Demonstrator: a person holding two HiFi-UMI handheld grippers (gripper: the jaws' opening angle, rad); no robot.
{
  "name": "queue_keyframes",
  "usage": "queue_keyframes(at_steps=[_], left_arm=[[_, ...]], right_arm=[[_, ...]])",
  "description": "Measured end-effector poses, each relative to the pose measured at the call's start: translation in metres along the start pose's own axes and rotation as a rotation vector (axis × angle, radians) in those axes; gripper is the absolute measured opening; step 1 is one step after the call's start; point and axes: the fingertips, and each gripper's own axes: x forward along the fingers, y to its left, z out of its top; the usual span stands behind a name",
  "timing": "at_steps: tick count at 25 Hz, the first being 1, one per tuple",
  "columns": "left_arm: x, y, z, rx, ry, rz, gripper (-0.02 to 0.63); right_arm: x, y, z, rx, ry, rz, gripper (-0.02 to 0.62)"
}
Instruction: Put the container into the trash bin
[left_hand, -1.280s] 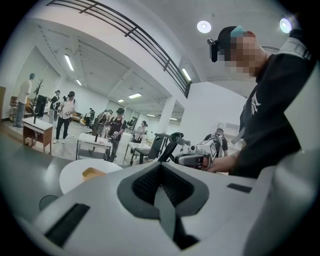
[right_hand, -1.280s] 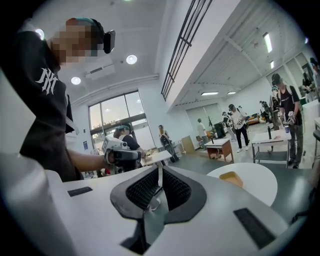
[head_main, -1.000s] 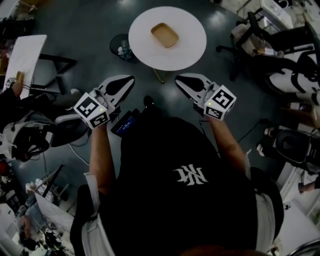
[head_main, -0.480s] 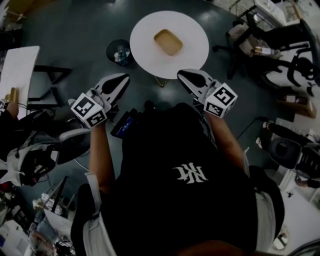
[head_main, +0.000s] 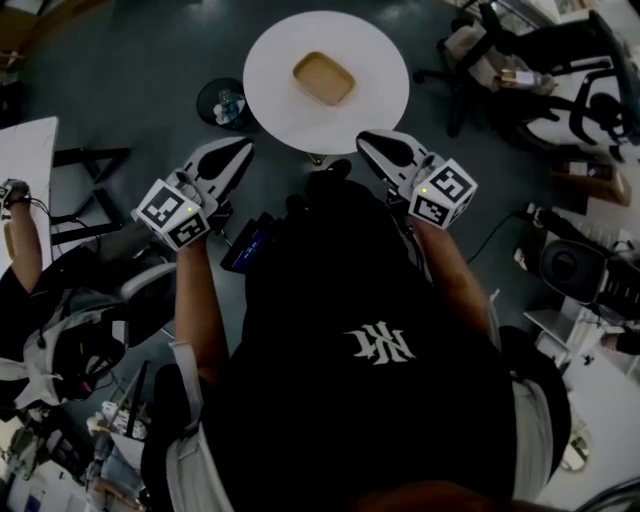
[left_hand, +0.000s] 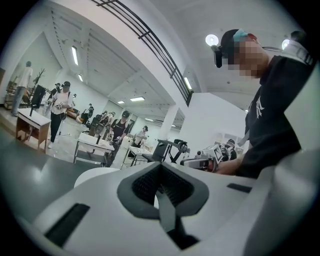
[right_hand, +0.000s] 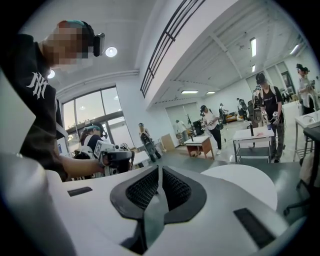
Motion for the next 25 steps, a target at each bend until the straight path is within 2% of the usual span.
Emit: queue_keyframes(at_steps=[7, 13, 19, 25], left_arm=[[0.024, 0.019, 0.014, 0.025, 0.046, 0.007, 0.003], [0.052, 0.05, 0.025, 0.036, 0.105, 0.013, 0.003], [0.092, 0.077, 0.037, 0.071, 0.187, -0.008, 0.003], [0.131, 0.098, 0.047, 0.094, 0.292, -0.005, 0.003]], right_arm=[[0.014, -0.035, 0.01, 0.03, -0.056, -0.011, 0.049], [0.03, -0.083, 0.022, 0.069, -0.09, -0.039, 0.049], [0.03, -0.128, 0.033, 0.102, -0.125, -0.092, 0.049], [0.03, -0.157, 0.034, 0.128, -0.113, -0.091, 0.049]])
